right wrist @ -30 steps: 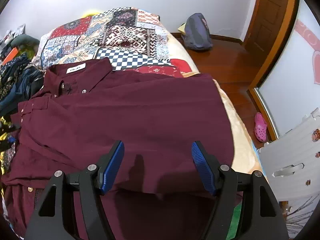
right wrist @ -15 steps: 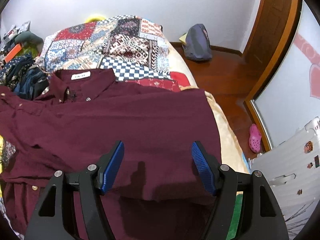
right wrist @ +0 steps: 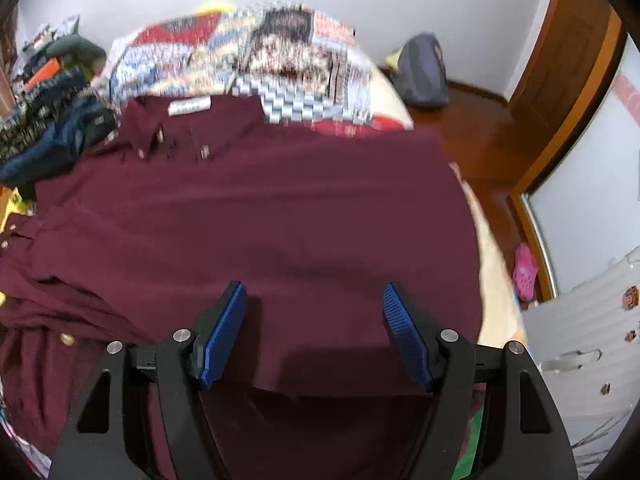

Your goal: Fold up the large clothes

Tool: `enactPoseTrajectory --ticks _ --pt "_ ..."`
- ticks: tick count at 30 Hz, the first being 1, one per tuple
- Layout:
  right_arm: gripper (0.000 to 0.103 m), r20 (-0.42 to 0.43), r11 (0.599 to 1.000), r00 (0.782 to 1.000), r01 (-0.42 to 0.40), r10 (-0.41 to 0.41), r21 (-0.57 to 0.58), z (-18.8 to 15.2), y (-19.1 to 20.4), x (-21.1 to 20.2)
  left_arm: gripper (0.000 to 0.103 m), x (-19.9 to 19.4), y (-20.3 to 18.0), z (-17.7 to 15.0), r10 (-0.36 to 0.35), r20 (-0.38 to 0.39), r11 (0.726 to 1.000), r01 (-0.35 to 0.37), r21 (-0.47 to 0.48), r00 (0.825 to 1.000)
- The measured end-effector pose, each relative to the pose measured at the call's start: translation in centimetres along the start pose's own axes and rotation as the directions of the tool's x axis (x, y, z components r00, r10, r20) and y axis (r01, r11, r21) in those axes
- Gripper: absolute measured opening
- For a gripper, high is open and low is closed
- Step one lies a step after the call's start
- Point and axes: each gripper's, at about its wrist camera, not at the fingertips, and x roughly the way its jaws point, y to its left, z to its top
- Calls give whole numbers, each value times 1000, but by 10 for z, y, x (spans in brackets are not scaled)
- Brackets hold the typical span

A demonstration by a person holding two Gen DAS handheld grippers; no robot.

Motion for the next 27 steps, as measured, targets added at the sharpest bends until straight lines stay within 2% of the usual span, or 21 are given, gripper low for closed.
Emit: enactPoseTrajectory --ticks 4,9,13,16,19,23,27 --pt "67 -49 999 999 -22 24 25 -11 -2 15 29 11 -6 -12 96 -25 994 -94 55 995" --pt "67 -30 1000 1000 -6 6 10 -10 -3 3 32 -4 -10 -12 159 14 982 -160 99 987" --pt "67 13 999 1000 21 -20 -25 -9 -5 -14 48 -22 -12 -10 192 68 974 -199 108 979" --pt "67 57 998 998 44 -42 -47 -9 -10 -29 57 -39 -15 -11 192 98 974 -202 105 976" --pt "67 93 997 994 54 -50 -48 -12 -19 -44 62 -49 -18 -16 178 96 975 -189 114 979" --pt "67 106 998 993 57 -55 -19 -19 -39 -56 63 -57 -19 -29 145 91 982 -155 112 985" --pt "67 88 995 992 95 -95 13 -36 -58 -56 64 -53 -14 -47 128 37 988 -130 84 991"
